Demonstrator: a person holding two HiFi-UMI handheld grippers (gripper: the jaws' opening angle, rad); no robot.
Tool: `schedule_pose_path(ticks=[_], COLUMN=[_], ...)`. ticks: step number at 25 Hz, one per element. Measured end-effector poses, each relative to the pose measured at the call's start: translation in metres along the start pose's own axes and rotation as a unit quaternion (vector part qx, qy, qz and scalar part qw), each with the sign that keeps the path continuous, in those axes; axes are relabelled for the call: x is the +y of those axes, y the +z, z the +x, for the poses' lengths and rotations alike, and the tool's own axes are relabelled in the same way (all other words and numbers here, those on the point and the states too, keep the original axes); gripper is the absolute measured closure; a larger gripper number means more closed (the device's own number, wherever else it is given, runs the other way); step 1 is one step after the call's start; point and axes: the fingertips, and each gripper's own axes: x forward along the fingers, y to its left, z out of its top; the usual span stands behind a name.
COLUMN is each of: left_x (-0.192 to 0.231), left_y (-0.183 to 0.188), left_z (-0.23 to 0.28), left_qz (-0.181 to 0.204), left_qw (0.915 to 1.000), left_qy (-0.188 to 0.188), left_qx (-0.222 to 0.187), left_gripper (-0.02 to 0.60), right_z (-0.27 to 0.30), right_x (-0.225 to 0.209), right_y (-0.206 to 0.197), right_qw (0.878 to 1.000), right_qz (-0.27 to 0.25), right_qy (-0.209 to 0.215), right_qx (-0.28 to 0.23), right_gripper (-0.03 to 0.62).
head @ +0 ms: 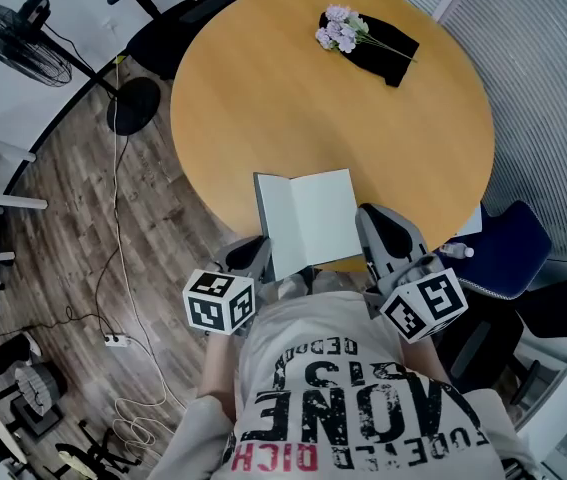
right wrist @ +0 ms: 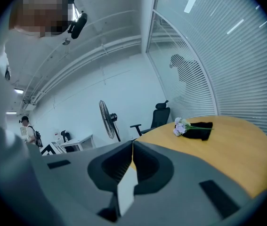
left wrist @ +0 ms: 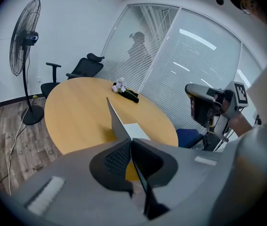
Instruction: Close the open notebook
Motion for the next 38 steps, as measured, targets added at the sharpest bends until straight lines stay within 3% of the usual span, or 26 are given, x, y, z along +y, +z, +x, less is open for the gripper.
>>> schedule_pose_path(ticks=[38], left_x=[-0.032], left_y=[0.019], left_z=[0.024], left_qz=[0.005], left_qw=[0.9996], left_qy=[-0.014], left_qx=[-0.022], left_gripper=[0.558], right_z=[-0.012], right_x=[-0.035], right_y=[0.002], right_qw=[1.0], right_qz=[0.002], right_qy=[0.0], right_qx=[0.006], right_gripper=[0.582])
